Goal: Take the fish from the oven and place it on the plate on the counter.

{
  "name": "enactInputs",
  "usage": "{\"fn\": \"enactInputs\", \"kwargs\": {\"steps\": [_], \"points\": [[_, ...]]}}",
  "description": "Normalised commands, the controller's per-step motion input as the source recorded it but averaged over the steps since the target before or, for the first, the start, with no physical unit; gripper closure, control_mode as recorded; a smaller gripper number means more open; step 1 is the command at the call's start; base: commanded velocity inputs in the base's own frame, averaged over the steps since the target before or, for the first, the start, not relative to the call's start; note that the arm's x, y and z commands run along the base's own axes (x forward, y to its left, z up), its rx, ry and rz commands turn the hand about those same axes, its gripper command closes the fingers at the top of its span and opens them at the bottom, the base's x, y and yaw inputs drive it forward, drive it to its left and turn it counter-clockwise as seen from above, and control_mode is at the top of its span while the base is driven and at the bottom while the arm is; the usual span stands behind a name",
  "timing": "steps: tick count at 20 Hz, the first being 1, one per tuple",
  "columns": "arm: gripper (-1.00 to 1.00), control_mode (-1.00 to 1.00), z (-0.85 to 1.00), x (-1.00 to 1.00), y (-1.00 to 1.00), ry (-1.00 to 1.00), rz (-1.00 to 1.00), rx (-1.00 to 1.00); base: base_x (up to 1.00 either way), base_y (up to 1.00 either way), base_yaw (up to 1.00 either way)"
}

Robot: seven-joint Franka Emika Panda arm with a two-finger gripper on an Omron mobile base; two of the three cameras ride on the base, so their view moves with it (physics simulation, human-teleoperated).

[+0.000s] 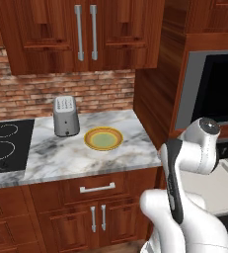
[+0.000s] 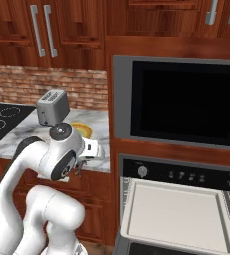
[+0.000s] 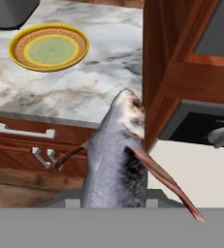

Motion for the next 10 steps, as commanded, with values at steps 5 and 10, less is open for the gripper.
{"fn": "enactInputs", "kwargs": {"steps": [5,10], "points": [[1.0,-1.0,0.14,0.0,0.91,-0.06,-0.04,-0.03,0.0,0.0,0.0],[1.0,-1.0,0.0,0.23,0.72,-0.05,-0.02,-0.01,0.0,0.0,0.0]]}}
